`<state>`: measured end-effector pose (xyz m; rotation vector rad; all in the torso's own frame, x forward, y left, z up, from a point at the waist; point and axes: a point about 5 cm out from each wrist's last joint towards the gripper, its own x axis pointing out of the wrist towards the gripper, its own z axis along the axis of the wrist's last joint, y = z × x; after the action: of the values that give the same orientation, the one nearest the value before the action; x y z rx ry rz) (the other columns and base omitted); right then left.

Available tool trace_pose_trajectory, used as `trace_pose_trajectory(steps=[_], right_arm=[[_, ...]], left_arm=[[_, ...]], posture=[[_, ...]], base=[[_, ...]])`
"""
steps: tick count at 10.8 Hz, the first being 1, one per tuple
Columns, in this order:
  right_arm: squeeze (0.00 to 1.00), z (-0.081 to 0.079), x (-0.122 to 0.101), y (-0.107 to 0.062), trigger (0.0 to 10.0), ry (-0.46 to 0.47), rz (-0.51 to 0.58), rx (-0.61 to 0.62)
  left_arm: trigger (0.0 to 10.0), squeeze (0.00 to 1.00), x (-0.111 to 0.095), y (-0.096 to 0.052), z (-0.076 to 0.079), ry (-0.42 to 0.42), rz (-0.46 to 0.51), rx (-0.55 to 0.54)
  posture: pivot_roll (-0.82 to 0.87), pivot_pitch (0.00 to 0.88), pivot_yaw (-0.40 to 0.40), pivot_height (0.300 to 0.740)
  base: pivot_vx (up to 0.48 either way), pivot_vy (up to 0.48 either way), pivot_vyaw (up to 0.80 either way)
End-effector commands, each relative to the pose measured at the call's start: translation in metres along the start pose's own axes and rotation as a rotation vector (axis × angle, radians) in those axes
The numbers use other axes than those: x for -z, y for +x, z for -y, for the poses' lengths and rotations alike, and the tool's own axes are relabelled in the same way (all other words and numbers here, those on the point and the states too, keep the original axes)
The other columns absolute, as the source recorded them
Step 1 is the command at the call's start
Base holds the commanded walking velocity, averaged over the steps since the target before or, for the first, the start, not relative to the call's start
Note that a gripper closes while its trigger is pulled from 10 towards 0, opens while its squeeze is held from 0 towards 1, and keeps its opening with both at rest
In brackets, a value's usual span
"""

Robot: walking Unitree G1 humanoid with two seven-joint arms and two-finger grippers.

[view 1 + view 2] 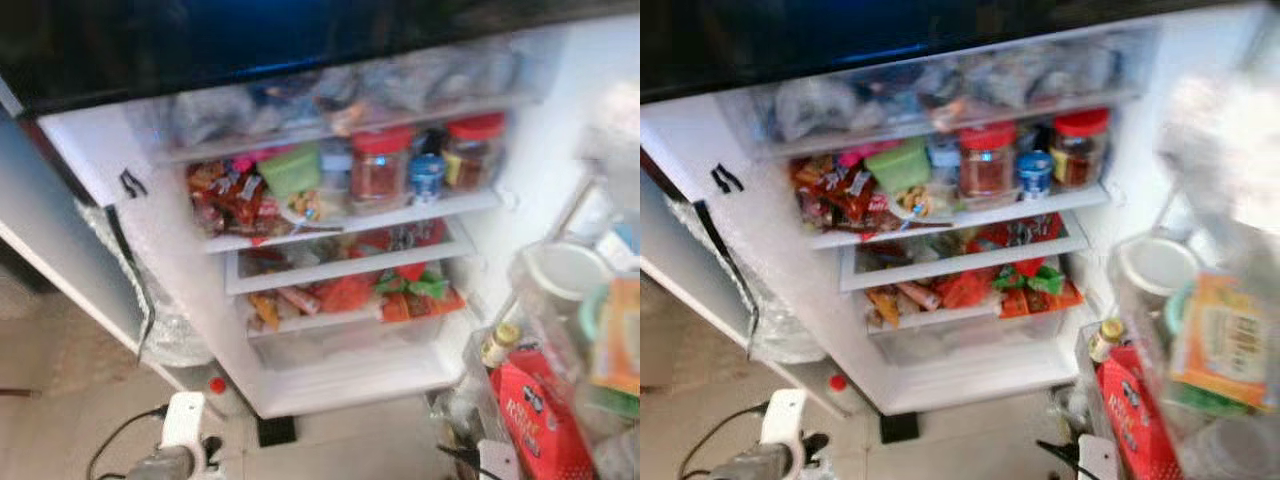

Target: Restocking fridge

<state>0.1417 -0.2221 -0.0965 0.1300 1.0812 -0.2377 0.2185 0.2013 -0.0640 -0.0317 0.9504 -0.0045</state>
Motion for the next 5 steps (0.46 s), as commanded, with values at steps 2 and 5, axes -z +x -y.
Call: trace_pose_trajectory(steps=[2,5], right_arm=[[0.00,0.0108,-0.0095,-0.0004,10.0,-0.007,0.033,0.034],[0.00,0.0110,-0.0092,-0.0005,10.0,-0.011,0.032,0.032]], left_arm=[[10.0,0.00,0.0040,-0.0017,-0.0085,0.012,-0.018,-0.021],[10.0,0.00,0.0045,-0.0018,-0.0084,0.014,-0.021,-0.022]], posture=[[-0.11,0.045,0.075,0.740],[-0.11,0.045,0.075,0.740]], base=[[0.000,-0.330,0.00],[0.000,-0.096,0.00]])
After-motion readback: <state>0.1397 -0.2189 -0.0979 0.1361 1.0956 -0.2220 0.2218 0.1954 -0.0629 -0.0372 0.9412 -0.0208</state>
